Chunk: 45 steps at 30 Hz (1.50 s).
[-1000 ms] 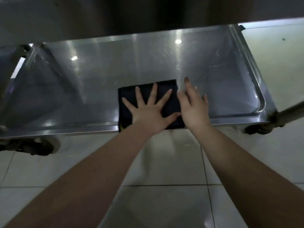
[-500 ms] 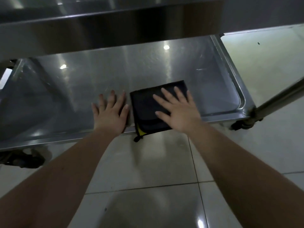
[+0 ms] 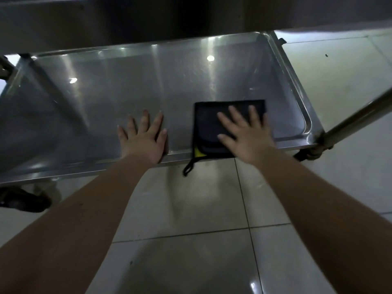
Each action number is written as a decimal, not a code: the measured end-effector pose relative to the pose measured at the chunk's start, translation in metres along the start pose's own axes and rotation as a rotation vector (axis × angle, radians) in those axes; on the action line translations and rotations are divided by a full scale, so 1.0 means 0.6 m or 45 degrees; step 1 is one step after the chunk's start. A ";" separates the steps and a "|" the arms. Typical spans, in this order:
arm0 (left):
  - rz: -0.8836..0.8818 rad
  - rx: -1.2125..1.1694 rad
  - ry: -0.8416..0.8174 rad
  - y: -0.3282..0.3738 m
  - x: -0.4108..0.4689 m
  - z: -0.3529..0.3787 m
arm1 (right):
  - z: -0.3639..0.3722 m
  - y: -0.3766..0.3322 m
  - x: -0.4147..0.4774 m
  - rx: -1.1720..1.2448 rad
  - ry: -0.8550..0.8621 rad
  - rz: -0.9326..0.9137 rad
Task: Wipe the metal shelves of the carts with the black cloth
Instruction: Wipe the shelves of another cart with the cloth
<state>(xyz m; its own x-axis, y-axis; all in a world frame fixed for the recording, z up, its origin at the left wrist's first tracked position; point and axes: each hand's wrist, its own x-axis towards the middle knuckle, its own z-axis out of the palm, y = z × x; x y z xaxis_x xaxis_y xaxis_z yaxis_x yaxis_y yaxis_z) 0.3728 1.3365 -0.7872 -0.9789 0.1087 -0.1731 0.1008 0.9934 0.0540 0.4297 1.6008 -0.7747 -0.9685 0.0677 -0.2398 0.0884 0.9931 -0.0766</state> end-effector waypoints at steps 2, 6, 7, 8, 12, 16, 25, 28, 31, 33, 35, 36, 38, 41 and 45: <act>0.007 -0.024 -0.008 -0.003 -0.002 -0.001 | 0.003 -0.066 -0.001 -0.005 -0.029 -0.121; 0.008 -0.067 0.017 -0.013 -0.004 -0.001 | 0.000 -0.048 0.005 0.076 -0.061 -0.184; 0.006 -0.066 0.022 -0.013 -0.003 -0.001 | 0.000 -0.017 0.004 0.098 -0.040 -0.158; 0.004 -0.062 0.023 -0.013 -0.003 -0.001 | 0.000 0.020 0.002 0.114 -0.018 -0.103; 0.009 -0.058 0.024 -0.012 -0.001 0.000 | -0.008 0.152 -0.015 0.094 -0.042 0.199; 0.001 -0.024 -0.007 -0.006 -0.005 -0.001 | -0.001 0.126 -0.029 0.012 -0.027 0.220; -0.040 -0.270 -0.049 -0.011 -0.005 -0.029 | -0.027 -0.093 -0.007 0.223 -0.057 -0.189; 0.131 -0.290 0.045 0.020 0.016 -0.051 | -0.048 -0.063 0.042 0.204 0.173 -0.175; 0.404 -0.163 -0.024 0.064 0.029 -0.055 | -0.031 -0.056 0.049 0.226 0.118 -0.048; 0.483 -0.156 -0.062 0.085 0.027 -0.047 | -0.019 -0.063 0.038 0.298 0.254 0.007; 0.472 -0.217 0.045 0.091 0.018 -0.039 | -0.021 -0.070 0.027 0.336 0.379 0.020; 0.459 -0.225 0.121 0.091 0.012 -0.039 | -0.027 -0.071 0.021 0.363 0.397 0.024; 0.497 -0.109 0.250 0.086 0.000 -0.045 | -0.036 -0.072 0.000 0.334 0.402 -0.011; 0.643 0.012 0.388 0.073 -0.030 -0.070 | -0.055 -0.076 -0.052 0.210 0.421 -0.170; 0.866 -0.067 0.557 0.051 -0.078 -0.112 | -0.096 -0.069 -0.122 0.202 0.491 -0.276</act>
<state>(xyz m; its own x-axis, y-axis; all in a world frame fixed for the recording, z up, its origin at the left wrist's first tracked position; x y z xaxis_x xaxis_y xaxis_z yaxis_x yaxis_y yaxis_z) 0.4098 1.3593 -0.7117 -0.6885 0.6538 0.3140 0.7011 0.7107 0.0574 0.4836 1.5602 -0.6981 -0.9818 -0.0791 0.1729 -0.1197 0.9635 -0.2394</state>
